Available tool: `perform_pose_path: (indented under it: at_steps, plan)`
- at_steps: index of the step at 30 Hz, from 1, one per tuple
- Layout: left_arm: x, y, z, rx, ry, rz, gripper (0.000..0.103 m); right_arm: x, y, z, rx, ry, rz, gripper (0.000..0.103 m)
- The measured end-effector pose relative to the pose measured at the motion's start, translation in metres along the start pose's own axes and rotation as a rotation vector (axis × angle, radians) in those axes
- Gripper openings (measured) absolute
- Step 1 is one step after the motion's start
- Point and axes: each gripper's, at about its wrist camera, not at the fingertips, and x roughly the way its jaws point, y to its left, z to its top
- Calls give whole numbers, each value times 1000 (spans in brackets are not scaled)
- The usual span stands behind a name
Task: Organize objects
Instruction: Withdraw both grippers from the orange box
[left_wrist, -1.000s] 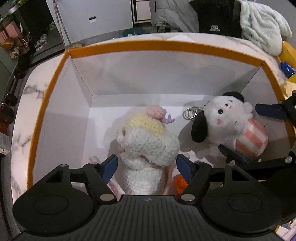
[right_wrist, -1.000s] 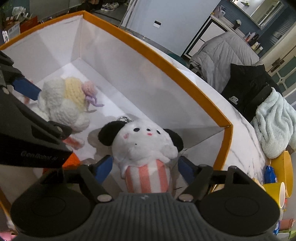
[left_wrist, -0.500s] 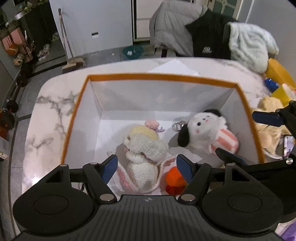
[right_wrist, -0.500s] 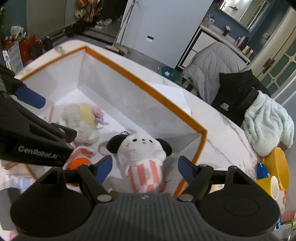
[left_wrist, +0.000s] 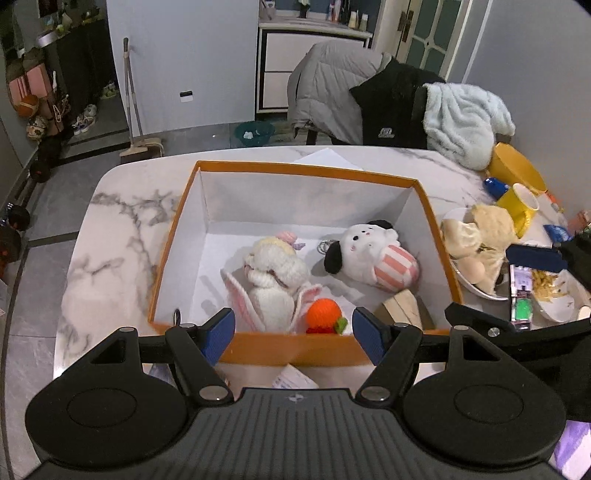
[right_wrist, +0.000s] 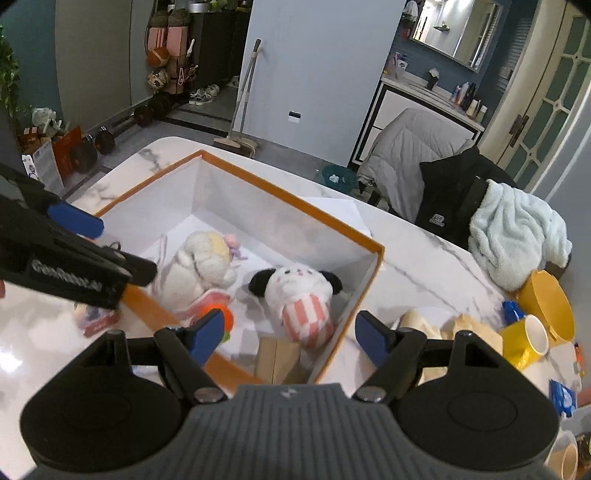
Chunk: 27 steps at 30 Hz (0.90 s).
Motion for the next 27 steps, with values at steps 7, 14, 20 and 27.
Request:
perform_pose_path:
  at_steps: [7, 14, 20, 27]
  plan:
    - [-25, 0, -28, -6, -15, -13, 83, -34, 9, -22, 4, -10, -6, 79]
    - [-46, -3, -50, 6, -38, -21, 83, -65, 17, -37, 4, -35, -16, 79]
    - [-56, -3, -70, 0, -56, -45, 83, -81, 25, -47, 18, -56, -5, 79]
    - [-56, 2, -91, -6, -68, -46, 83, -85, 36, -67, 27, -66, 33, 79]
